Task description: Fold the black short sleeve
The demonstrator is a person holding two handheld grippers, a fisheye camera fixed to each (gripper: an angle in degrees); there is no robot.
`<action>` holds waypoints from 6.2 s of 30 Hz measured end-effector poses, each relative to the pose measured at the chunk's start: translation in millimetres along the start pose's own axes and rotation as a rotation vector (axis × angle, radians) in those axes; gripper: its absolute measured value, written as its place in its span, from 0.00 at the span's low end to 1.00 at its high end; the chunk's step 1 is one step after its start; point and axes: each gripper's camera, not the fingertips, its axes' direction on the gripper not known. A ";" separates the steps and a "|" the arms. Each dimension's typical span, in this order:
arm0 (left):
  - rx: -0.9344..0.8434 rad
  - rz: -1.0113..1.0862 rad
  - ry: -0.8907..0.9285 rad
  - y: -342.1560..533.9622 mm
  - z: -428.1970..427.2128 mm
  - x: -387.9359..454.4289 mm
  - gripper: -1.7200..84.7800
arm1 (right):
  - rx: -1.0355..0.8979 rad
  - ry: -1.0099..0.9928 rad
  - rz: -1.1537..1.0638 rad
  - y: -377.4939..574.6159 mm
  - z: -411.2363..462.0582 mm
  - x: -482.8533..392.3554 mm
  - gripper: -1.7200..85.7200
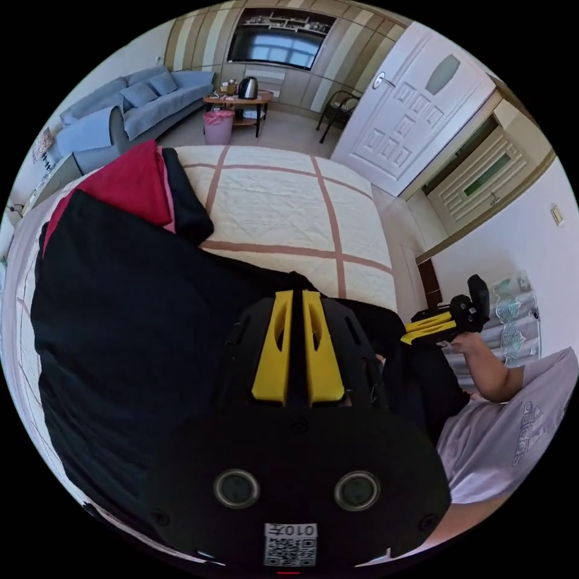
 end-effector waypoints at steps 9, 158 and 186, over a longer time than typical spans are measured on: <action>0.016 0.056 -0.161 76.1 -59.9 13.4 0.09 | 0.214 0.247 -0.049 18.9 -32.9 -93.5 0.10; 0.117 -0.420 0.173 604.6 -299.1 146.9 0.05 | -0.323 0.008 -0.559 -149.1 4.5 -159.7 0.06; 0.144 -0.121 -0.411 611.8 -327.7 372.8 0.02 | -0.071 -0.020 -0.913 -98.1 -115.0 -170.1 0.05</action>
